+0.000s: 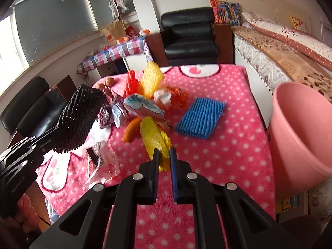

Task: Collect trash
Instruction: 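Carry the black mesh pad and yellow bag over the pink bucket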

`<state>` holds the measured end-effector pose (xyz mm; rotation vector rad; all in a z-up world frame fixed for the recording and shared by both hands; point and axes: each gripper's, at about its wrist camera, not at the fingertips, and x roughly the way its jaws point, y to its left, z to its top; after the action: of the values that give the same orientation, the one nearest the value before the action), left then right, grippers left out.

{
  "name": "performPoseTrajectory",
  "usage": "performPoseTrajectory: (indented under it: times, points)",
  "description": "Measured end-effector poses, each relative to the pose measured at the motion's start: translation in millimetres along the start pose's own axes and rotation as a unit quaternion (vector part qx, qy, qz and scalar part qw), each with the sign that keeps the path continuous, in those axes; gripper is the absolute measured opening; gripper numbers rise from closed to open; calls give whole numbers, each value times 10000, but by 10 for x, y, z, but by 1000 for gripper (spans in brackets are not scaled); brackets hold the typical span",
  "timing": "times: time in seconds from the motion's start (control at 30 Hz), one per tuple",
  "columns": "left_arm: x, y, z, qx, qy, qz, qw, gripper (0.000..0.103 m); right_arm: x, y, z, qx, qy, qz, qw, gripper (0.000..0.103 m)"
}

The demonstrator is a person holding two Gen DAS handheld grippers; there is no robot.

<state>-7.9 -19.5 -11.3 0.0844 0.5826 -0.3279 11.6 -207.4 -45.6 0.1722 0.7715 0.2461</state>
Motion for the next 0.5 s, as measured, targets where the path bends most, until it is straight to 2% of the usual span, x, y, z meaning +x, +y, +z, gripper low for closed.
performPoseTrajectory:
  times: [0.2, 0.5]
  points:
    - [4, -201, 197, 124, -257, -231, 9993, 10, -306, -142, 124, 127, -462, -255, 9985, 9]
    - [168, -708, 563, 367, -639, -825, 9939, 10, -749, -695, 307, 597, -1072, -1066, 9867, 9]
